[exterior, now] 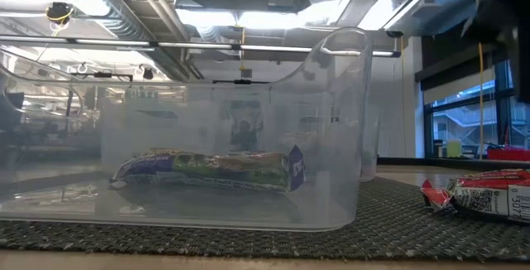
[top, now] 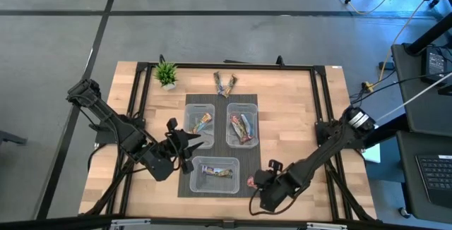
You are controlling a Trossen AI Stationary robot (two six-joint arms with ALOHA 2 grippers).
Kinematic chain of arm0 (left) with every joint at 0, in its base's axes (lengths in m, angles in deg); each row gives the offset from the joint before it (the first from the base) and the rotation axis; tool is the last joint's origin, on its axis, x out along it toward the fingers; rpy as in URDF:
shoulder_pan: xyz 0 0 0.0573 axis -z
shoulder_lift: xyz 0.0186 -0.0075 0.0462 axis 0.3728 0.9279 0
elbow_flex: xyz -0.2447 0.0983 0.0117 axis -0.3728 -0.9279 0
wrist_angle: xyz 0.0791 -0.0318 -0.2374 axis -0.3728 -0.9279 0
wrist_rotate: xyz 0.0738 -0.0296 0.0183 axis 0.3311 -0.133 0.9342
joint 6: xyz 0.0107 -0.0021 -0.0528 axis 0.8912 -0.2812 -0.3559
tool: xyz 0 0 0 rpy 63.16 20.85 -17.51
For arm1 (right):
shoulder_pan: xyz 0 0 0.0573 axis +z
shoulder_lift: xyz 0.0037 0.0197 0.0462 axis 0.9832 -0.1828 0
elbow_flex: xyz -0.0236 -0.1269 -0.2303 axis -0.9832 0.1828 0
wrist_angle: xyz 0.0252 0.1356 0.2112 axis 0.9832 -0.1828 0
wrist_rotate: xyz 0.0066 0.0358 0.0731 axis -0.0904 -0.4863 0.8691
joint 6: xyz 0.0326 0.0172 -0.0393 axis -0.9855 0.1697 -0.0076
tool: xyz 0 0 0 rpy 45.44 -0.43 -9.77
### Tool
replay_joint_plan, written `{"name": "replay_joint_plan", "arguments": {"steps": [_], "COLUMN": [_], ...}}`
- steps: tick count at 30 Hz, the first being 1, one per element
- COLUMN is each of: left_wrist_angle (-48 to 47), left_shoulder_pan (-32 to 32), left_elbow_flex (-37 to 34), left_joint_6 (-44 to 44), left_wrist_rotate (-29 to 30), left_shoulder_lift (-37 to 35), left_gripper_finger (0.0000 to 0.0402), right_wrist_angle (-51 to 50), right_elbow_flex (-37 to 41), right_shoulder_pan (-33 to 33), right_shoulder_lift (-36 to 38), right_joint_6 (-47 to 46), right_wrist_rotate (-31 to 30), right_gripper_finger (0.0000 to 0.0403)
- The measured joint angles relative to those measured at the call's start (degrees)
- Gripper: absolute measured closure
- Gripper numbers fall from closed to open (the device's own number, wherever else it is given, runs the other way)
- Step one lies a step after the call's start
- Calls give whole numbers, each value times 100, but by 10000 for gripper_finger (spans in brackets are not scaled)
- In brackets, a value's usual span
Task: Pick and place Granola Bars by type
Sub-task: Put the red granola bar into the top right transparent bin
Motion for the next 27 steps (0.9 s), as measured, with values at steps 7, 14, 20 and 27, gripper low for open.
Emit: {"name": "replay_joint_plan", "arguments": {"steps": [7, 14, 20, 27], "left_wrist_angle": [0, 0, 0, 0], "left_shoulder_pan": [0, 0, 0, 0], "left_elbow_flex": [0, 0, 0, 0], "left_joint_6": [0, 0, 0, 0], "left_wrist_rotate": [-28, -33, -44, -44], "left_shoulder_lift": [2, 2, 2, 2], "left_gripper_finger": [290, 290, 290, 290], "right_wrist_angle": [-3, 9, 8, 20], "right_elbow_flex": [0, 0, 0, -15], "right_shoulder_pan": [-2, -2, -2, -2], "right_shoulder_lift": [-288, -568, -804, -956], "right_joint_6": [42, 59, 33, 49], "right_wrist_rotate": [0, 25, 128, 167], "right_gripper_finger": [208, 161, 166, 213]}}
